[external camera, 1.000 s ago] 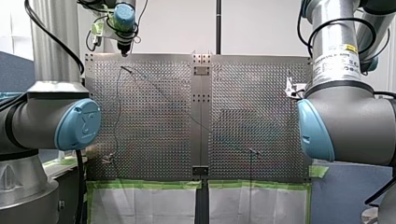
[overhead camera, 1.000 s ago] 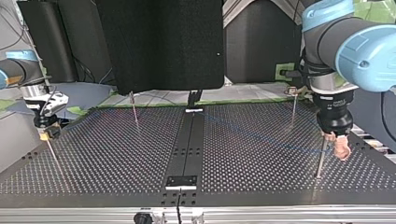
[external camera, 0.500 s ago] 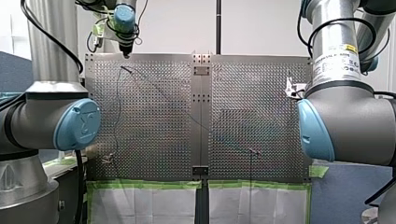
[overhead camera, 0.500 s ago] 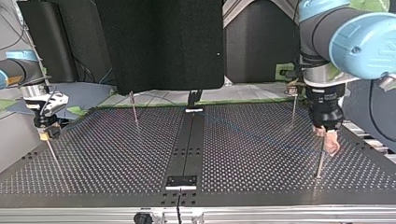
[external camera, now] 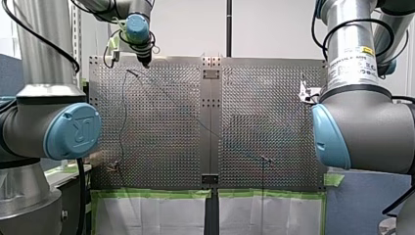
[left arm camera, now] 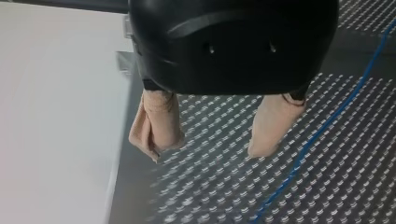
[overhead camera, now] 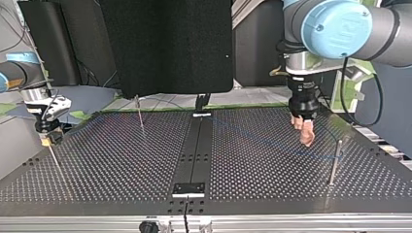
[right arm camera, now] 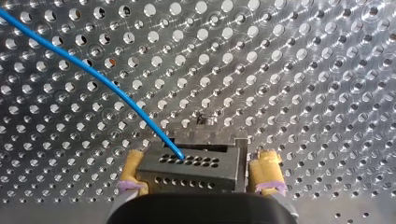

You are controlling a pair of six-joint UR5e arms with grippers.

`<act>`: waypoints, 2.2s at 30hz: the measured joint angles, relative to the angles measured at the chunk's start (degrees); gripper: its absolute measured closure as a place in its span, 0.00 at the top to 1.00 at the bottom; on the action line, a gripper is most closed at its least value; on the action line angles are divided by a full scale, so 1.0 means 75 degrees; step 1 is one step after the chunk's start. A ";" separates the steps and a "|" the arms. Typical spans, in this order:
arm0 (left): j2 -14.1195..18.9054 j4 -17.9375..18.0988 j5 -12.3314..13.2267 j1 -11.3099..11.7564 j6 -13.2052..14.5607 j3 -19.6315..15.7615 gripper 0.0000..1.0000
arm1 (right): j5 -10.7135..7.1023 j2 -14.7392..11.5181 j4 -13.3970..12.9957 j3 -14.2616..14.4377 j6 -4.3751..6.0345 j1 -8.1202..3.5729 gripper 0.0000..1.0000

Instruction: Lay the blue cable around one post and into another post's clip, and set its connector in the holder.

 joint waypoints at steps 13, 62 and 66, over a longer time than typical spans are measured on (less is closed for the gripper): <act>-0.0955 0.0958 -0.0397 -0.0958 -0.0488 -0.0958 1.00 | 0.0000 0.0000 0.0000 0.0000 -0.0001 0.0000 0.99; -0.3275 0.4082 -0.0105 -0.3016 -0.2101 -0.4082 1.00 | 0.0000 0.0000 0.0000 0.0000 0.0000 0.0000 0.99; -0.3274 0.4361 0.0175 -0.2737 -0.2379 -0.4364 1.00 | 0.0000 0.0000 0.0000 0.0001 0.0000 0.0000 0.99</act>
